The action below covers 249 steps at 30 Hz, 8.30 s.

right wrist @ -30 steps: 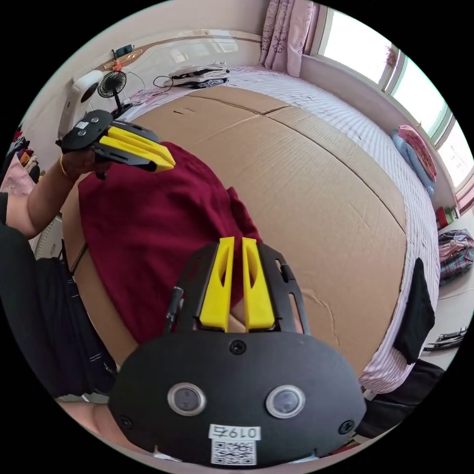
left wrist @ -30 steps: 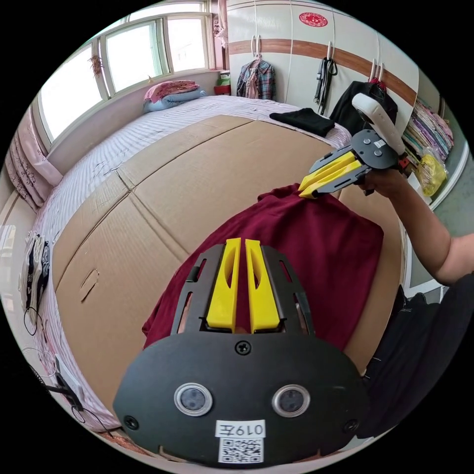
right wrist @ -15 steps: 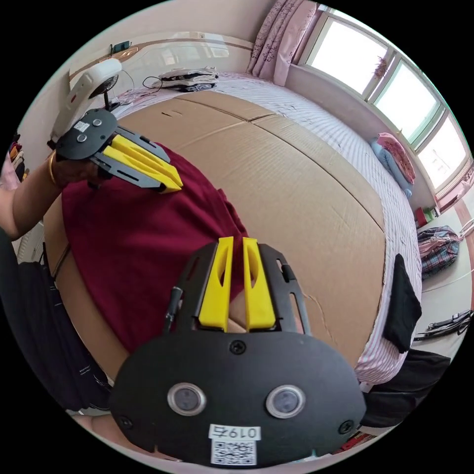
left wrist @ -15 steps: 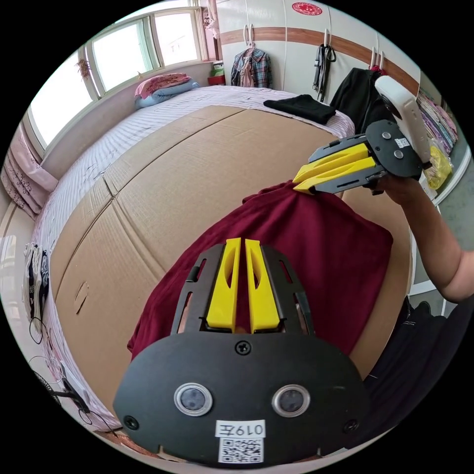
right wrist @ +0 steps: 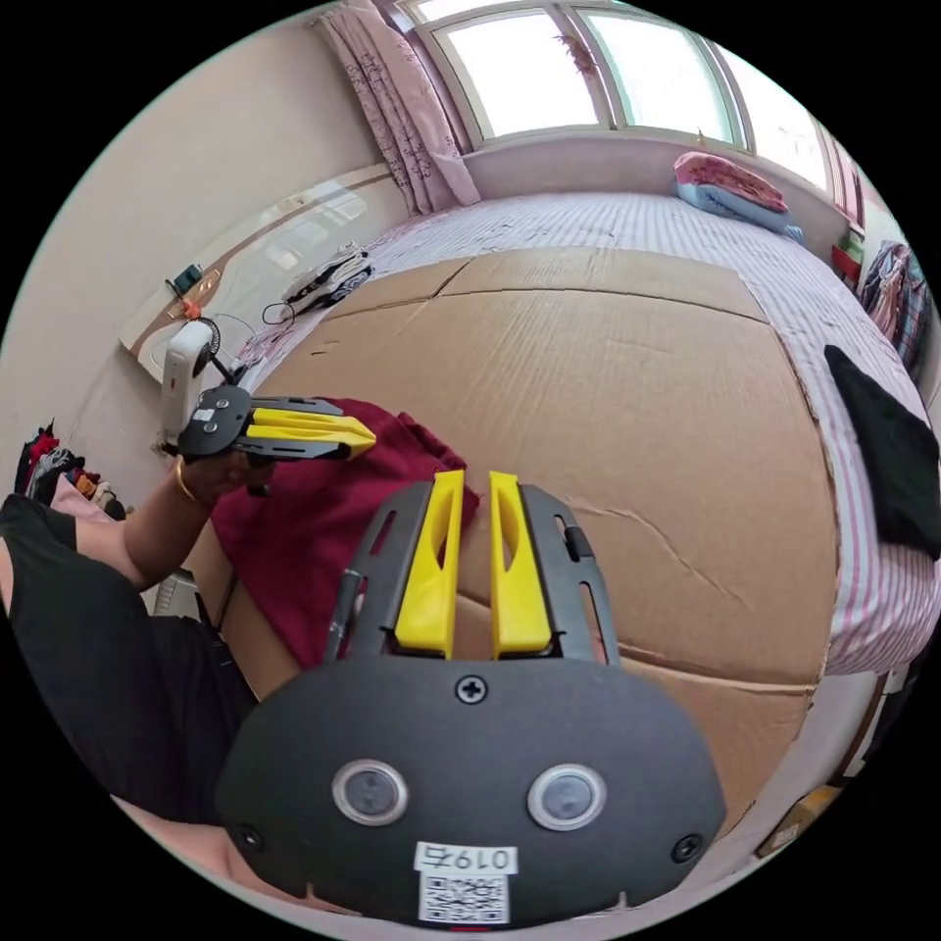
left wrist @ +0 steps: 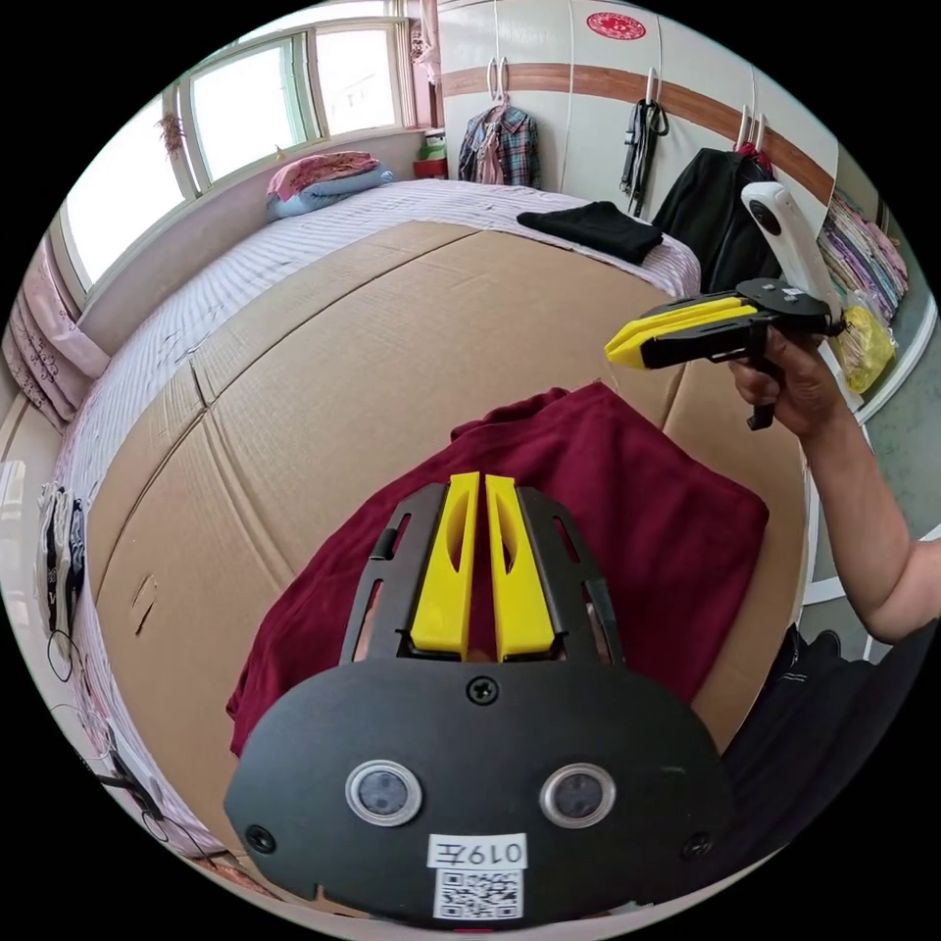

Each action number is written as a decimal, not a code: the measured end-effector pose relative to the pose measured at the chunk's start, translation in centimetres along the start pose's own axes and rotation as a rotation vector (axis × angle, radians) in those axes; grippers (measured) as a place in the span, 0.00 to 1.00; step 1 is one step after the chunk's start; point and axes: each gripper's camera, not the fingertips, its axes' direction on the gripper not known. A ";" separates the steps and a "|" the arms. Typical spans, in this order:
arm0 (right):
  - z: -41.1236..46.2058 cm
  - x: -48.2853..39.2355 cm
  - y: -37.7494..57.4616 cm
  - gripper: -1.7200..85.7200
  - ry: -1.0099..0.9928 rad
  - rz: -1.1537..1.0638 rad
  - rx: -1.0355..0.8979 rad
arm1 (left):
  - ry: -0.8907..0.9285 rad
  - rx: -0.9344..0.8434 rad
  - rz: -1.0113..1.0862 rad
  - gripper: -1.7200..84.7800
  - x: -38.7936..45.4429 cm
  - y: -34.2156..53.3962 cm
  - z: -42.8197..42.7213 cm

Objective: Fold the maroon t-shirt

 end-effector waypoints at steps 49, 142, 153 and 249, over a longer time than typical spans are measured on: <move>-17.2 -7.1 -4.4 0.01 -0.103 0.116 0.042 | 0.160 -0.150 0.490 0.04 -0.9 -9.7 1.6; -30.7 -15.5 9.1 0.09 -0.288 0.370 -0.014 | 0.189 0.125 -0.766 0.03 -33.0 50.7 -50.0; -33.1 -17.4 9.8 0.02 -0.241 0.343 -0.058 | 0.152 0.085 -0.696 0.03 -31.1 52.5 -51.8; 1.8 11.8 45.8 0.01 -0.131 -0.479 0.089 | 0.002 0.127 -0.491 0.11 -19.7 46.8 -45.1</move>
